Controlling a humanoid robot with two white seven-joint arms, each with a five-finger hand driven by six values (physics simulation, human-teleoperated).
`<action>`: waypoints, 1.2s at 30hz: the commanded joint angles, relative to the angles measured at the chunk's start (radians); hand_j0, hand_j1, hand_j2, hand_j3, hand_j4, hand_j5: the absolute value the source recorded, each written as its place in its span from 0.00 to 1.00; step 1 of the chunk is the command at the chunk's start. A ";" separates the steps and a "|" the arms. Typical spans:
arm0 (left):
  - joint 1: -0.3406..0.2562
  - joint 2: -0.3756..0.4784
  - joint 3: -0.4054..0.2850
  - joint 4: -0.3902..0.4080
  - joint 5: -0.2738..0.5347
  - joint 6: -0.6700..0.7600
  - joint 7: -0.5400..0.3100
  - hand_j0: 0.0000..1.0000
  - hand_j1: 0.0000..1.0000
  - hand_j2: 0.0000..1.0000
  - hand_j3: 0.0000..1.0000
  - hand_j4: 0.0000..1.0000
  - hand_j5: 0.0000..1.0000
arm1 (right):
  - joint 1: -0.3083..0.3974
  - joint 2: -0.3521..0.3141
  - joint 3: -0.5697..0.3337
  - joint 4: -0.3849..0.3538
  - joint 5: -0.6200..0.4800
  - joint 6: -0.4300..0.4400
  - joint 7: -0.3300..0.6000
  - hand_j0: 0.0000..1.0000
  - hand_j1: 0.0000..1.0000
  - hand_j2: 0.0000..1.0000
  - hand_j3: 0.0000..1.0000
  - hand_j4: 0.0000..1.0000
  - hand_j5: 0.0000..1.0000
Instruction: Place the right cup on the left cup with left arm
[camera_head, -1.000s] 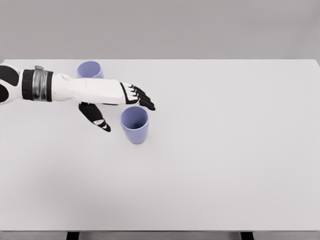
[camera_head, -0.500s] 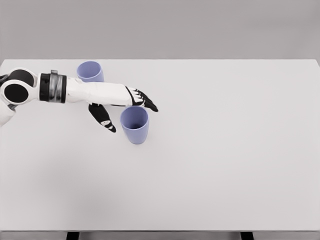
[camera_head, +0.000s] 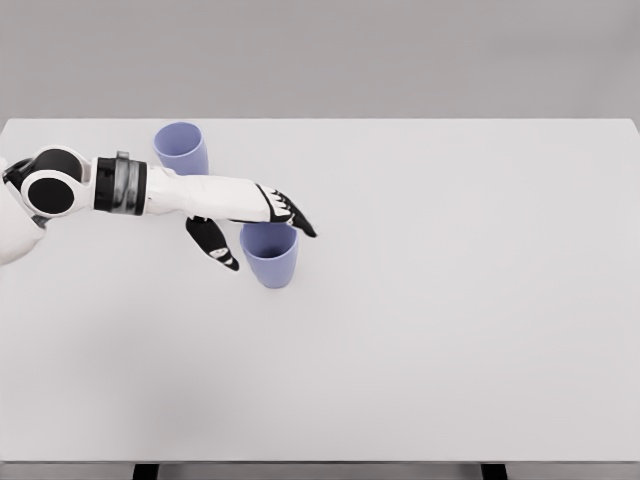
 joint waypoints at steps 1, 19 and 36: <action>0.000 -0.001 0.002 0.006 -0.001 0.003 0.000 0.77 0.77 0.77 0.77 0.77 0.77 | 0.000 0.000 0.000 0.000 0.000 0.000 0.000 1.00 1.00 1.00 1.00 1.00 1.00; 0.011 0.022 0.020 -0.011 0.045 0.003 0.000 0.46 0.46 0.46 0.46 0.46 0.46 | 0.000 0.000 -0.001 0.000 0.000 0.000 0.000 1.00 1.00 1.00 1.00 1.00 1.00; 0.000 0.159 0.103 -0.052 0.119 0.003 0.000 0.46 0.46 0.46 0.46 0.46 0.46 | 0.002 0.000 0.000 0.000 0.000 0.000 0.000 1.00 1.00 1.00 1.00 1.00 1.00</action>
